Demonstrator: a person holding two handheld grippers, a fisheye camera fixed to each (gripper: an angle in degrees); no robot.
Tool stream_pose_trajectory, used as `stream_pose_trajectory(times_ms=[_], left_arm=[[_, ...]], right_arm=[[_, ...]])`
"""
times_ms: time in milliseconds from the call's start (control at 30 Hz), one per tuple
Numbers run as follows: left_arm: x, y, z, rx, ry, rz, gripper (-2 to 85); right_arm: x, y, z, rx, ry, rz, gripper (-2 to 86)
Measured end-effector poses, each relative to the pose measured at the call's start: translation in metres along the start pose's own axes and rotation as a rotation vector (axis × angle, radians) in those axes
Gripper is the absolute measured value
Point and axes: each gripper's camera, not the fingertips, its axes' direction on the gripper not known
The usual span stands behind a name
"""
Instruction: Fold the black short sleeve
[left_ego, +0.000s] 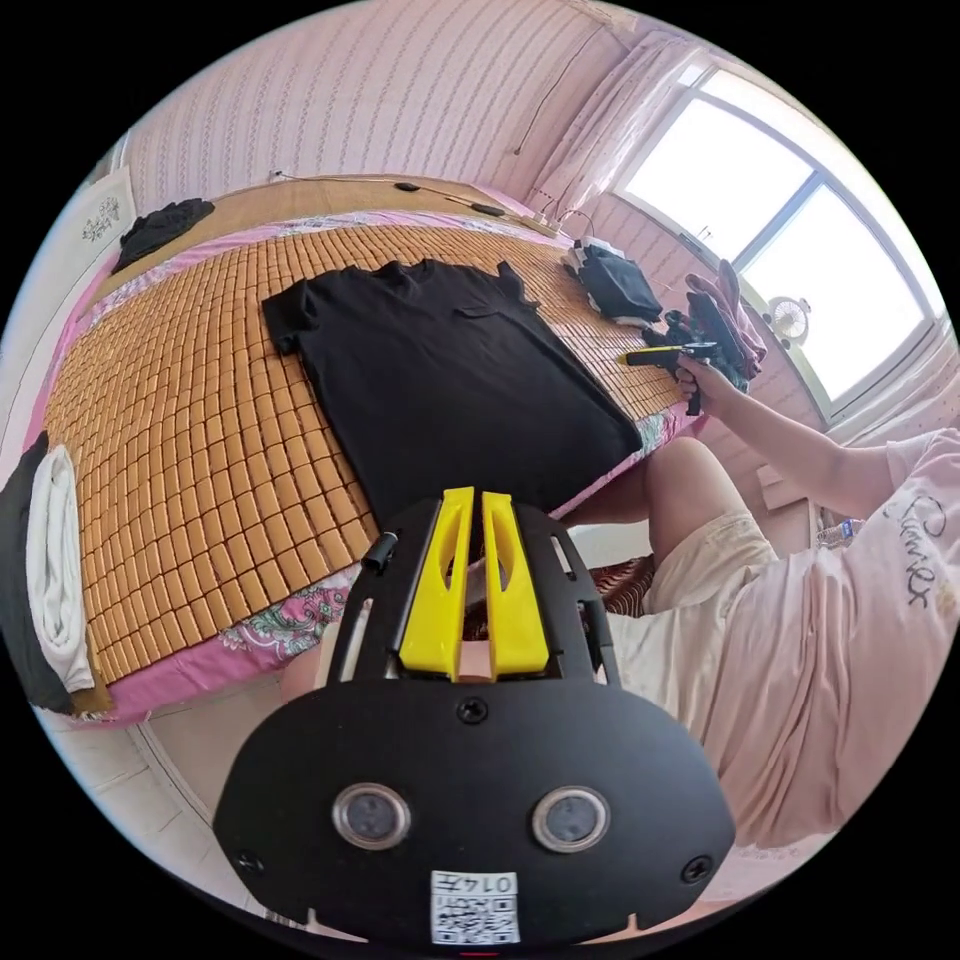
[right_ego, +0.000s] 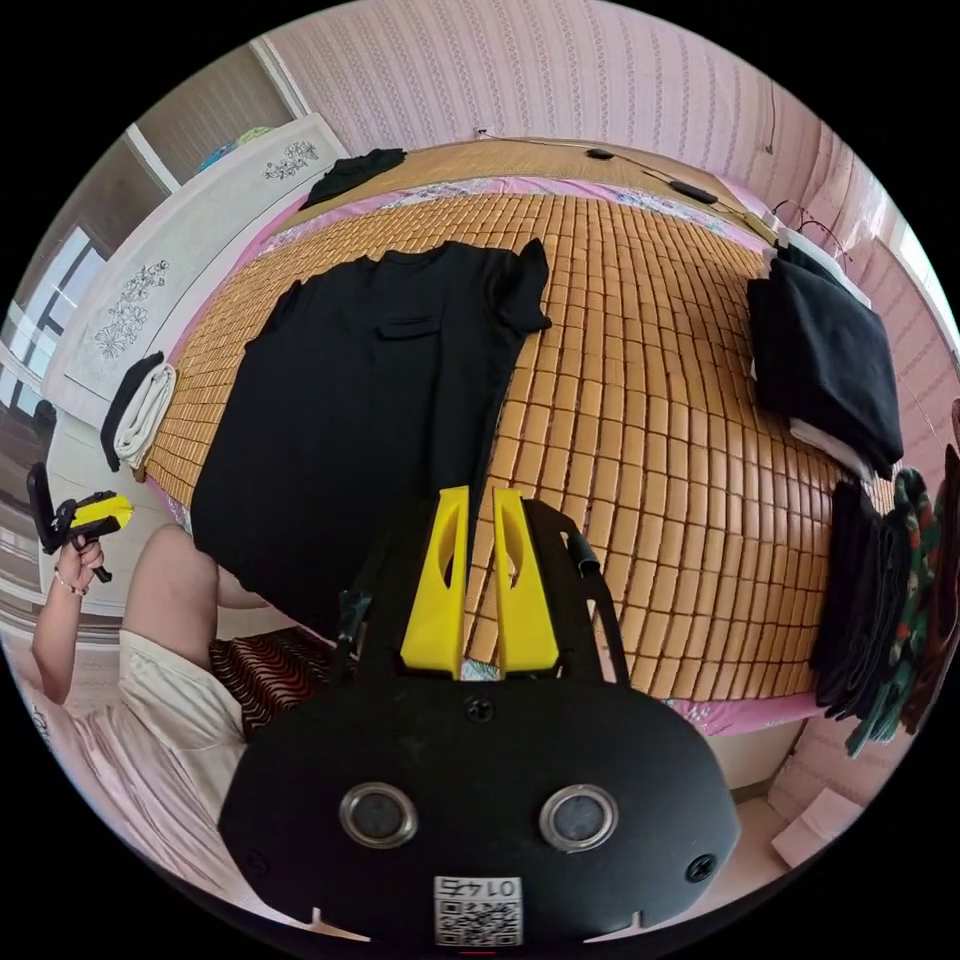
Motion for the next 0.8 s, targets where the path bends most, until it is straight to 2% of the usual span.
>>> stream_pose_trajectory(times_ms=[200,333,467,533,667,800], left_arm=[[0.012,-0.139,0.062,-0.042,-0.011,0.196,1.0],[0.016,-0.257,0.126,-0.046,-0.047,0.239,-0.1],[0.033,-0.347,0.187,-0.055,-0.058,0.273,-0.8],[0.048,-0.392,0.224,-0.050,-0.057,0.289,-0.9],[0.067,-0.432,0.278,-0.084,-0.071,0.288,-1.0],[0.074,-0.449,0.319,-0.157,-0.191,0.273,-1.0]], right_arm=[[0.008,-0.076,0.026,0.051,0.063,-0.093,0.0],[0.016,-0.114,0.052,0.051,0.095,-0.125,-0.8],[0.031,-0.125,0.080,-0.021,0.129,-0.095,-0.9],[0.044,-0.120,0.078,0.042,0.056,-0.044,-0.9],[0.053,-0.110,0.075,0.076,0.007,0.001,-0.8],[0.050,-0.101,0.073,0.097,0.041,0.000,-0.7]])
